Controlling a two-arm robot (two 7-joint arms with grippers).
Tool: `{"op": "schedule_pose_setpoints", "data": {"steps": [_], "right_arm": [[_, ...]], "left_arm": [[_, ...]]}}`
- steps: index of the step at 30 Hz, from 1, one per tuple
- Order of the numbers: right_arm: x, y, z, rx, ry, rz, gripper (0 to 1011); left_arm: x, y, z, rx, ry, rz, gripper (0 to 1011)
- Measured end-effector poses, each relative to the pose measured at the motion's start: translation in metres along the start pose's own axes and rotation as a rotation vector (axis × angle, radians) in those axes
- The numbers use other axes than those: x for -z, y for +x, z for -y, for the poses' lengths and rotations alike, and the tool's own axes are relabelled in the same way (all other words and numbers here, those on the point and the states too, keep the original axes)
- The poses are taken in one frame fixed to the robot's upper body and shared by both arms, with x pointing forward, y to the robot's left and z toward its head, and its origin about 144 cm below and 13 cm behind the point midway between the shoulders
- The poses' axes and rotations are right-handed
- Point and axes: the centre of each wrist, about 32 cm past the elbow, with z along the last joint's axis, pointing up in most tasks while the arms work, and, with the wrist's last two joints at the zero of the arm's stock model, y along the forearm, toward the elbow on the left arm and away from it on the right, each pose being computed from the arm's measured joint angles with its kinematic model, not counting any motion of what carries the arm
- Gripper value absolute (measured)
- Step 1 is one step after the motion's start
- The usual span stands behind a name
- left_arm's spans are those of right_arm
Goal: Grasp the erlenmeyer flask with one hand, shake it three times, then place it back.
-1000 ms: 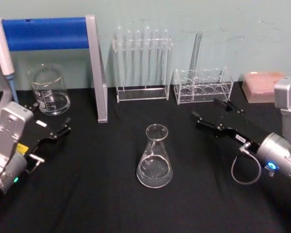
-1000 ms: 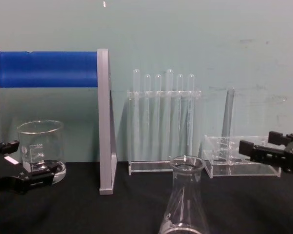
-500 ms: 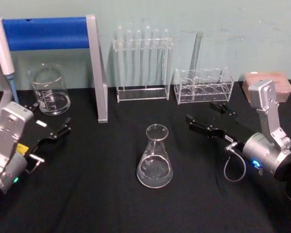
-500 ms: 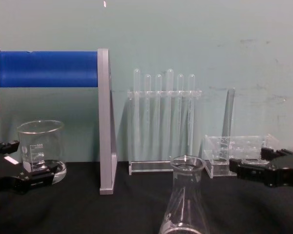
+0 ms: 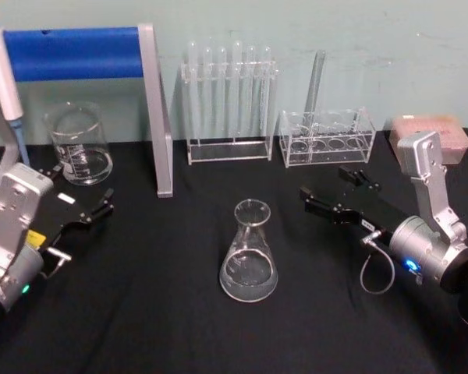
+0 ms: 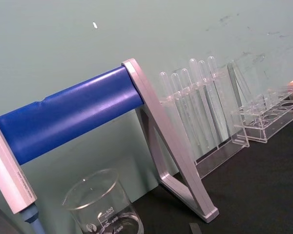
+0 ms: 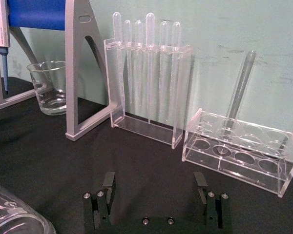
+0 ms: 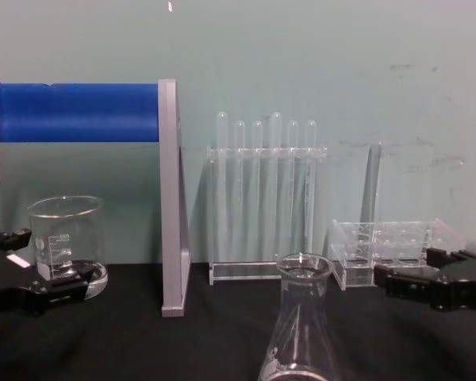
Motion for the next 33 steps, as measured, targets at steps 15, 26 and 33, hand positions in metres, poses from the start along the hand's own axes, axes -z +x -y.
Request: {"op": "schedule_pose_setpoints", "data": {"steps": [15,26,33], "right_arm": [[-0.0004,-0.0002,-0.0004,-0.001,-0.001,0.003,1003],[-0.0004,-0.0001,-0.0005,-0.001,-0.001,0.004,1002],[-0.0004,-0.0002,-0.0006,-0.001,-0.001,0.005,1002]], "left_arm": [[0.0000,0.0000,0.0000,0.000,0.000,0.000,1001],[0.0000,0.0000,0.0000,0.000,0.000,0.000,1001],[0.0000,0.0000,0.0000,0.000,0.000,0.000,1001]]}}
